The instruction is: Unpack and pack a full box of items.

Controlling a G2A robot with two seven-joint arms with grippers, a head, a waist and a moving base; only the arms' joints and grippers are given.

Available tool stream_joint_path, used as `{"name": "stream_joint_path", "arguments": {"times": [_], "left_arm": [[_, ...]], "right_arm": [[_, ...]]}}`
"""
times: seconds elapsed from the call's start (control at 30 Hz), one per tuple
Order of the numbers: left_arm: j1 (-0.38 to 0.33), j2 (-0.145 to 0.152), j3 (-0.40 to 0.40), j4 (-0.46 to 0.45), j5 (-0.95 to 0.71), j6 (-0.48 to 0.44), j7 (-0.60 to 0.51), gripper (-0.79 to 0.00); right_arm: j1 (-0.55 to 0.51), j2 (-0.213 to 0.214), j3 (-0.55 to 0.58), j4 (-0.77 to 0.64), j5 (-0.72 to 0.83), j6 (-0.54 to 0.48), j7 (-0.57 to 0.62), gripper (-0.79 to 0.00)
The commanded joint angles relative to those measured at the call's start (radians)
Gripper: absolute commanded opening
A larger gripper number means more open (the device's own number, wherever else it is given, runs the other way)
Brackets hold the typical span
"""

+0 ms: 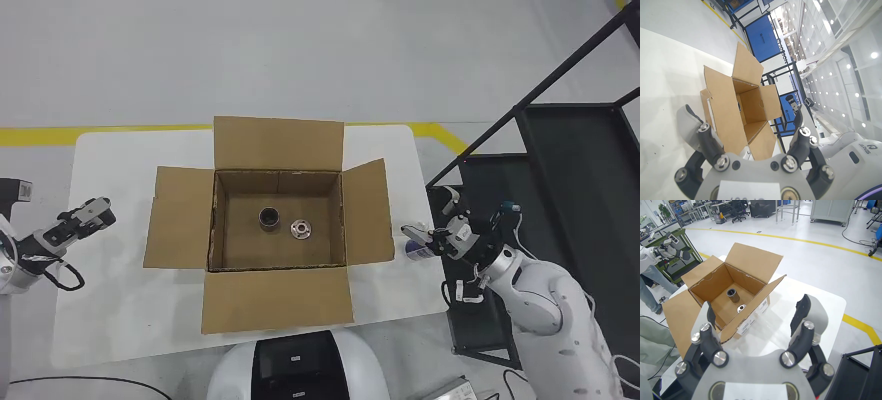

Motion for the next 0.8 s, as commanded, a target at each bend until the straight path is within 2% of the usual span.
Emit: {"name": "stream_joint_path", "arguments": {"times": [0.0,0.13,0.23,0.37,0.57,0.77], "left_arm": [[0.0,0.0,0.0,0.0,0.0,0.0,0.0,0.0],[0.0,0.0,0.0,0.0,0.0,0.0,0.0,0.0],[0.0,0.0,0.0,0.0,0.0,0.0,0.0,0.0],[0.0,0.0,0.0,0.0,0.0,0.0,0.0,0.0],[0.0,0.0,0.0,0.0,0.0,0.0,0.0,0.0],[0.0,0.0,0.0,0.0,0.0,0.0,0.0,0.0]], "right_arm": [[0.0,0.0,0.0,0.0,0.0,0.0,0.0,0.0],[0.005,0.0,0.001,-0.003,-0.006,0.007,-0.006,0.0],[0.019,-0.002,0.019,0.011,-0.041,0.043,-0.075,0.0],[-0.009,-0.002,0.084,0.052,-0.031,0.041,-0.159,0.0],[-0.062,-0.008,0.113,0.175,-0.252,0.068,-0.346,0.0],[-0.078,-0.018,0.057,0.277,-0.335,0.11,-0.51,0.0]]}}
